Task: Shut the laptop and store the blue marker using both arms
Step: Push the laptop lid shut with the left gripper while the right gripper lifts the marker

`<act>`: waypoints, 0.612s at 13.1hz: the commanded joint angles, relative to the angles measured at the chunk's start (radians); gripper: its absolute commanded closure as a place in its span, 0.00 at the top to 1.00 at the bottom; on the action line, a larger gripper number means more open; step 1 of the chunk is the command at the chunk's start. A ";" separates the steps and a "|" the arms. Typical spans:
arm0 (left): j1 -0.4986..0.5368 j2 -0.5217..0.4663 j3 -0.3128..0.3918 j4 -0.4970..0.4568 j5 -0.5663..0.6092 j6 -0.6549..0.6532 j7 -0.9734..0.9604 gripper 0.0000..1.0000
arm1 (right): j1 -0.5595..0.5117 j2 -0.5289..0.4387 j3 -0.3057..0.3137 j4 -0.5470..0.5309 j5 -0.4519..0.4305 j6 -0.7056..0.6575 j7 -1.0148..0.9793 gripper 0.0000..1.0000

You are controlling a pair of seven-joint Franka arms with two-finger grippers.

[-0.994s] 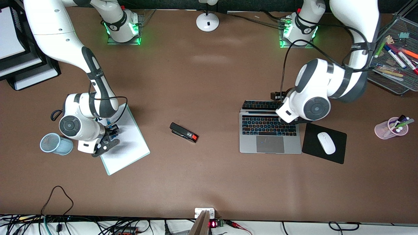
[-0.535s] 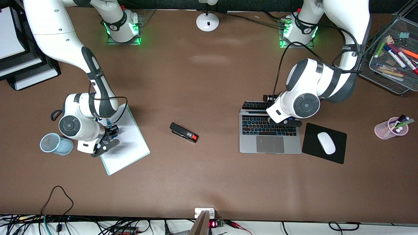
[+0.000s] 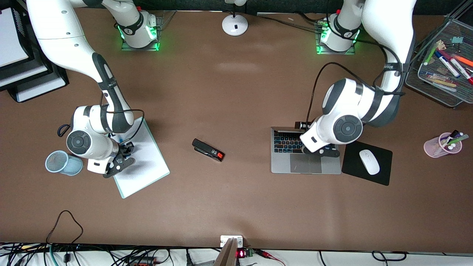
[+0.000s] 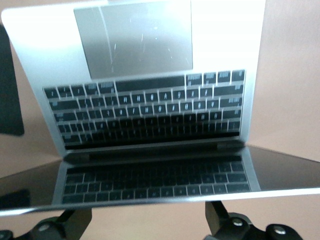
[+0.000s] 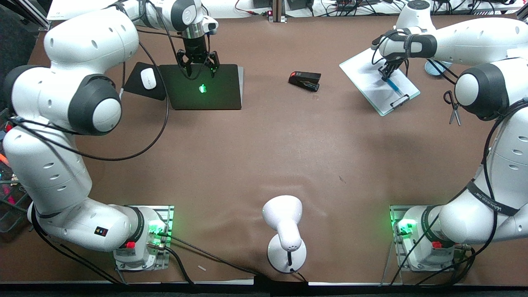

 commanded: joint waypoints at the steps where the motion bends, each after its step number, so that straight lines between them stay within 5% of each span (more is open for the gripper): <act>1: 0.003 0.115 0.008 0.117 -0.015 0.033 0.026 1.00 | -0.002 -0.019 0.005 -0.020 0.000 0.010 0.012 0.04; 8: 0.007 0.217 0.008 0.121 -0.018 0.264 0.028 1.00 | 0.007 -0.154 0.005 0.007 -0.002 0.007 0.004 0.00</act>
